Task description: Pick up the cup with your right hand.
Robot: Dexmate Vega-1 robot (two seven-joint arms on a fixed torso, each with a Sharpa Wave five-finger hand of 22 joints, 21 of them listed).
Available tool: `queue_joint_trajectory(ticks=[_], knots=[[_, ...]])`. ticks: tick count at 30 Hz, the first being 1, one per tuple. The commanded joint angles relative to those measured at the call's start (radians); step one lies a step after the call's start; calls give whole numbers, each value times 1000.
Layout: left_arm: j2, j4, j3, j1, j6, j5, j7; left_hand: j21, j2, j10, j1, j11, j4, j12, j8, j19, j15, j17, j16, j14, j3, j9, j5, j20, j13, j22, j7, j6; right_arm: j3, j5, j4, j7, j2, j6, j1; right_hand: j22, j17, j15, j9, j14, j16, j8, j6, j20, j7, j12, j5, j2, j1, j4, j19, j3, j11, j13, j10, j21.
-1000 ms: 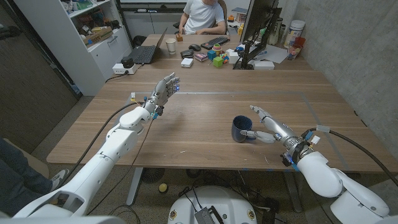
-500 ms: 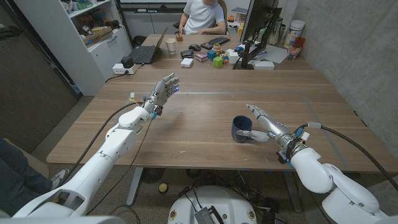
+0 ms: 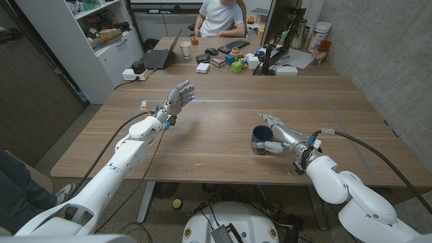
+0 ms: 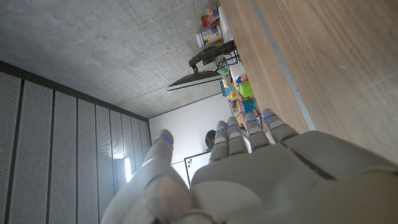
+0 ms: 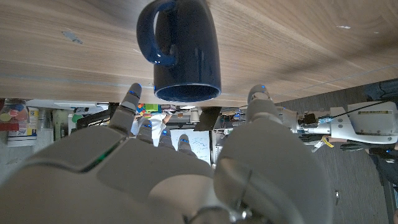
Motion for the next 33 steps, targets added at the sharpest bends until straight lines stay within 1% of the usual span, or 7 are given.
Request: queue_joint_trajectory(ticks=[1, 9, 13, 23, 26, 27, 33], knots=[[0, 11, -14, 4, -9, -5, -9, 4, 7, 1, 6, -4, -1, 1, 2, -2, 3, 3, 6, 8, 6, 5, 5, 10, 3, 4, 2, 5, -84, -96, 3, 76, -43, -71, 92, 2, 3, 4, 3, 2, 5, 7, -27, 2, 1, 7, 9, 1, 13, 1, 1, 1, 1, 2, -56, 7], [7, 5, -24, 20, -9, -9, -7, 4, 7, 4, 5, -7, -1, 2, 2, -3, 2, 3, 6, 9, 6, 5, 5, 10, 3, 4, 1, 7, -74, -77, 22, 97, -69, -60, 124, 2, 3, 1, 3, 7, 8, 14, -15, 2, -2, 15, 12, 4, 20, 0, 7, 2, 2, 4, -47, 10], [9, 0, -30, 28, -8, -12, -2, 4, 7, 5, 5, -6, -1, 2, 2, -3, 0, 3, 6, 10, 6, 5, 5, 10, 3, 4, -1, 8, -70, -57, 34, 106, -78, -51, 138, 2, 3, 0, 3, 10, 10, 18, -9, 2, -3, 18, 13, 4, 21, 0, 9, 1, -1, 4, -41, 11], [15, -13, -37, 38, -8, -12, 9, 4, 7, 7, 5, -7, -1, 2, 2, -4, 1, 3, 6, 10, 6, 5, 5, 10, 3, 4, -1, 10, -92, -27, 67, 135, -96, -47, 179, 2, 3, -3, 3, 16, 13, 21, -3, 3, -5, 24, 14, 5, 23, 1, 15, 0, -1, 5, -34, 13], [15, -13, -37, 38, -6, -12, 10, 4, 7, 7, 5, -6, -1, 2, 2, -4, 1, 3, 6, 11, 6, 5, 5, 11, 3, 4, -2, 10, -97, -25, 61, 151, -104, -62, 184, 2, 3, -3, 3, 17, 14, 22, -3, 3, -5, 24, 15, 5, 24, 1, 17, -1, -1, 6, -34, 13], [14, -12, -37, 38, -6, -13, 11, 4, 7, 7, 5, -5, -1, 2, 2, -4, 1, 3, 6, 11, 6, 5, 5, 11, 3, 4, -2, 9, -97, -19, 51, 168, -111, -71, 182, 2, 3, -3, 3, 17, 14, 22, -3, 3, -4, 25, 15, 5, 24, 1, 17, -1, -2, 6, -33, 13], [5, 7, -34, 31, -13, -13, 6, 5, 7, 5, 5, -9, -1, 1, 1, -3, 1, 3, 6, 12, 6, 5, 5, 11, 3, 4, -2, 10, -112, -27, 21, 207, -135, -105, 185, 2, 3, -2, 3, 18, 14, 21, -5, 3, -4, 25, 15, 6, 24, 2, 19, -1, -1, 6, -35, 14]])
